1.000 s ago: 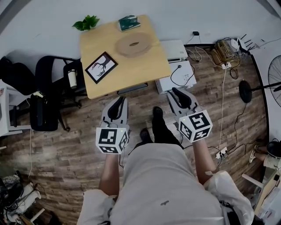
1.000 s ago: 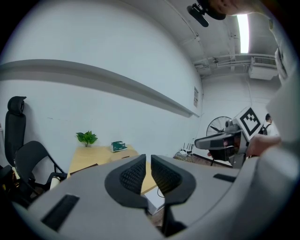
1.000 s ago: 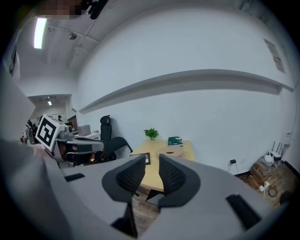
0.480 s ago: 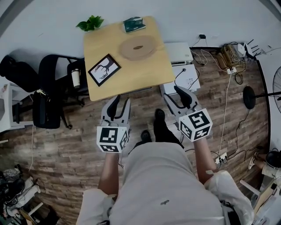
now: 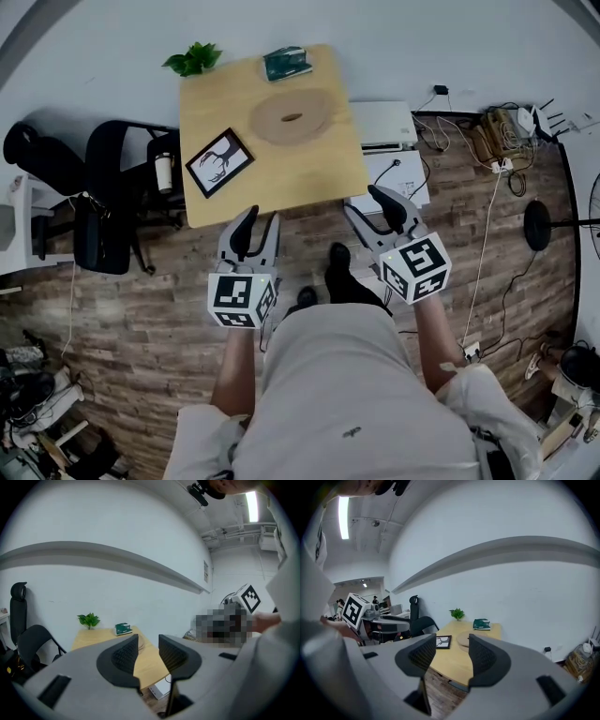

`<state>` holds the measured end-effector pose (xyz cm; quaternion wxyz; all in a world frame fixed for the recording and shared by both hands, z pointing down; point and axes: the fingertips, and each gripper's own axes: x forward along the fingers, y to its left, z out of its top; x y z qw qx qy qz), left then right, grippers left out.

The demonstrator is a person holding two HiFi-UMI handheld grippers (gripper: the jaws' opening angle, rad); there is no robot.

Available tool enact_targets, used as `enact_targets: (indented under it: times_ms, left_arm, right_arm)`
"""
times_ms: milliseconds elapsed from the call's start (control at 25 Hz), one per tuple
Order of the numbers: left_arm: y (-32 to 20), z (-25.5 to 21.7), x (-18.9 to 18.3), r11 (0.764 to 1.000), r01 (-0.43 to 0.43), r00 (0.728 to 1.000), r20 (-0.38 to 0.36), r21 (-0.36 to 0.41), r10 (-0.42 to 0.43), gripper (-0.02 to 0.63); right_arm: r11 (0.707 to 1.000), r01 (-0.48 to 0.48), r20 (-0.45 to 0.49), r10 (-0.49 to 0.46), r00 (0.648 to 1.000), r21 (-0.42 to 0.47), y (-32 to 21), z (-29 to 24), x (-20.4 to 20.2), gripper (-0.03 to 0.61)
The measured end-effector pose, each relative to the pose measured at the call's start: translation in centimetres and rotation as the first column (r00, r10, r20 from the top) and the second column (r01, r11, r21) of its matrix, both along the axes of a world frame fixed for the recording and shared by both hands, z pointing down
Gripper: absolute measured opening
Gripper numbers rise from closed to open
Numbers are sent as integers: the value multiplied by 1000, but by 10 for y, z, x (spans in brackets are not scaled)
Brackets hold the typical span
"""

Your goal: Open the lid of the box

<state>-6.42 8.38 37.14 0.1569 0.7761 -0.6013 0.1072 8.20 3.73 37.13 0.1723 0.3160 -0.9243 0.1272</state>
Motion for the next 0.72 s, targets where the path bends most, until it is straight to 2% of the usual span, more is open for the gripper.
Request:
enact_targets:
  times_ms: [320,440,720]
  left_arm:
    - [-48,1,36,1000,15,1000,15,-7,-15,117]
    - [-64,4,46,1000,22,999,23,-13,-22,115]
    - [-90,13,65,999,41,999,21,-35,-40,116]
  right_arm:
    - [997,68,34,-67,997,-25,-42,10,17,201]
    - [995,91,35,-90,995,-28,-56,17,22,183]
    - [989,142,28,-141,990,-44,-83,29,34,189]
